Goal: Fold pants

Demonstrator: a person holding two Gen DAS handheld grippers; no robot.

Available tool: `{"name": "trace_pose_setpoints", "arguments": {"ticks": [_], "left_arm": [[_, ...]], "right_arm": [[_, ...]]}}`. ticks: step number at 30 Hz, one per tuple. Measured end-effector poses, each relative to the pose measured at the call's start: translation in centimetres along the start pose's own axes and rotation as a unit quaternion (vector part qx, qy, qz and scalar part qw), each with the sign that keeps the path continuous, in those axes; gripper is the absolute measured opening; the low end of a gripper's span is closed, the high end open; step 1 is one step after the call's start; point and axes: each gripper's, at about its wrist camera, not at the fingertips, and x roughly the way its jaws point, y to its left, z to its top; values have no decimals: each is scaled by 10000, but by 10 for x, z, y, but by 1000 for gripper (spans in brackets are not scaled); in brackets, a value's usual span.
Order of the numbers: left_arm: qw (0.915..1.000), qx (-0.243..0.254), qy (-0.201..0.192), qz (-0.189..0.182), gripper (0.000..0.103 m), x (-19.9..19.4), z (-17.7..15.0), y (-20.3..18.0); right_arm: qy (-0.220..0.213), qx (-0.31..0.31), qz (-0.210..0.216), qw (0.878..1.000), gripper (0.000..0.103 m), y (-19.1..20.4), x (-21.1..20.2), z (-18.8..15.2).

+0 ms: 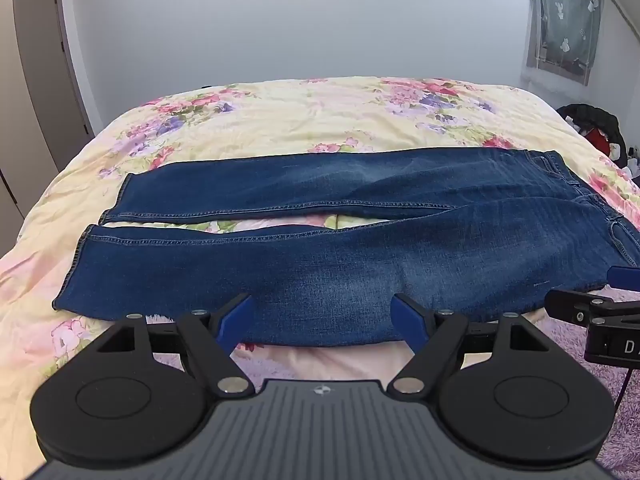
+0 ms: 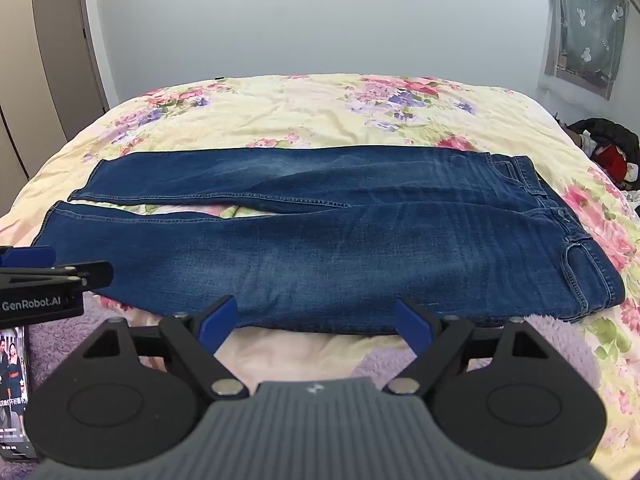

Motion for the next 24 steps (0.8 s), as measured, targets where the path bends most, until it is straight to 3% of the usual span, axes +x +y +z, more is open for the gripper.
{"name": "trace_pose_setpoints", "arguments": {"ticks": [24], "left_arm": [[10000,13,66,-43,91,3,-1,-4]], "right_arm": [[-29,-69,79,9999,82,8,2,1]]}}
